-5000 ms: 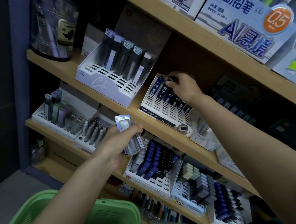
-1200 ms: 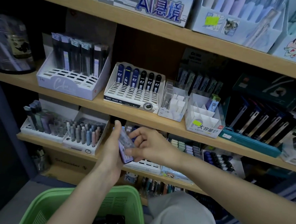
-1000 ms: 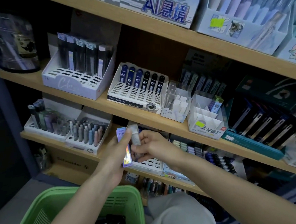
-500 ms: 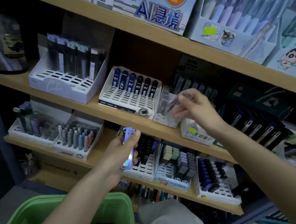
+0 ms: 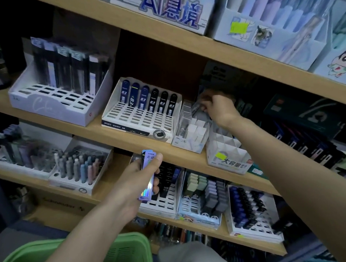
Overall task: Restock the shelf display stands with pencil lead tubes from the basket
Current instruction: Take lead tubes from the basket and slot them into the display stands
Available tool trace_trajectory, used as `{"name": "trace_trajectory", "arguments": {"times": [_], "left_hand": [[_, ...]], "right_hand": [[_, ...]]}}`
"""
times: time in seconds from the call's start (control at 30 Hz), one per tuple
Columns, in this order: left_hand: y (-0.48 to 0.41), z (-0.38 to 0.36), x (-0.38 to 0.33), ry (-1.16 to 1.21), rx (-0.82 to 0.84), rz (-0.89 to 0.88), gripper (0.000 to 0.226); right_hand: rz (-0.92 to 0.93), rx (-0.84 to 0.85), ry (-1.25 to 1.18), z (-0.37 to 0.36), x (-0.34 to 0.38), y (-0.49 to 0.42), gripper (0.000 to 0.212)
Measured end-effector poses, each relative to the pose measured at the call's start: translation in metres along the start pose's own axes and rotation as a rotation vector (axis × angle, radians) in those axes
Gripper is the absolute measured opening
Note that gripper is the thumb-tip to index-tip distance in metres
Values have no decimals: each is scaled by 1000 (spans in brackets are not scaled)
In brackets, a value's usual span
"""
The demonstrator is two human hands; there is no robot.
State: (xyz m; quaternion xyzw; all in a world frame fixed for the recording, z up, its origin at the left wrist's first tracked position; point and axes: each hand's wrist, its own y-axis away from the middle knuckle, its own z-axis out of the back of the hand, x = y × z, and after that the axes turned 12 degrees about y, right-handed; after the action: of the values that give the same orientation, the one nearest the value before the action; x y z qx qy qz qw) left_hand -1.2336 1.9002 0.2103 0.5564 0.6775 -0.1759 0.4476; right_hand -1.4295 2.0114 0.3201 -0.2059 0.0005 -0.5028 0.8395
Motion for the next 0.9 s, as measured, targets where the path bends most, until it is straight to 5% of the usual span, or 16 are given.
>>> {"name": "trace_trajectory", "arguments": {"times": [0.17,0.5,0.9], "left_hand": [[-6,1,2,-13,-8,0,29],[-5,-6,0,8,22,11,25],[11,0,-2,94,12,46,24]], "right_hand": [[108,26,130,9,1,-9,38],[97,20,170,-6,-4,-10,9],[55,-180,157,2,14,18,28]]}}
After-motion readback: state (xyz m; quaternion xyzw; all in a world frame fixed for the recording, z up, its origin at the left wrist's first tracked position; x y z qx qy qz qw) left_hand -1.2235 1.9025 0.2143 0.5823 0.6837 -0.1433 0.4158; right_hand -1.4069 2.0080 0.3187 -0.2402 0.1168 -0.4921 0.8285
